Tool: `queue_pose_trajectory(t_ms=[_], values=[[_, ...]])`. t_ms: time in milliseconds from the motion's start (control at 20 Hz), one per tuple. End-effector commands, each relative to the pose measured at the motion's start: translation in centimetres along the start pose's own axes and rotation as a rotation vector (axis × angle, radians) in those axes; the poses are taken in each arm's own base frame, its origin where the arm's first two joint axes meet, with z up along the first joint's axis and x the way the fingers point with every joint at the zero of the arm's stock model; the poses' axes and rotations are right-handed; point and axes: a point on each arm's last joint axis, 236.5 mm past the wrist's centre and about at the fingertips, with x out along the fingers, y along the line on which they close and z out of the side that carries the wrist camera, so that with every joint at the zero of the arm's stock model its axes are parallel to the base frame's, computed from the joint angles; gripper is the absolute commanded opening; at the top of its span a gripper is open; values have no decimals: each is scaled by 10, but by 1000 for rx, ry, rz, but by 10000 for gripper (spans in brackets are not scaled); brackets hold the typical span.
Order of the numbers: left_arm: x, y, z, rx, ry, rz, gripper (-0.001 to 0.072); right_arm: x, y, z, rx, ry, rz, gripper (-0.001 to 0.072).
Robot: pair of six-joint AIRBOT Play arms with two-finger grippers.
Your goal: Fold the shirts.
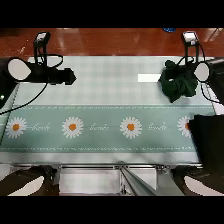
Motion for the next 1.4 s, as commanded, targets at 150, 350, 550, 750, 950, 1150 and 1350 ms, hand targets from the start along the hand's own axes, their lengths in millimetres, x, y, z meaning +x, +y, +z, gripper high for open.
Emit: queue_pose_trajectory(t_ms=[150,350,550,750,950,1150,1350], values=[[29,14,-6,-33,32,34,509,75,-99,36,302,-156,-152,410],[34,15,-8,-36,42,35,509,141,-123,-25,365,110,-144,406],[40,18,-16,-42,77,39,508,168,-108,-81,402,320,-98,406],[25,23,-42,-13,195,46,509,154,-98,-138,354,564,-86,82],[-9,32,-65,-10,271,55,509,122,-86,-81,313,429,10,37],[-43,21,-103,-42,239,23,509,38,-76,50,299,52,117,37],[-78,-10,-145,-97,164,-95,509,-84,-55,142,249,-275,235,37]])
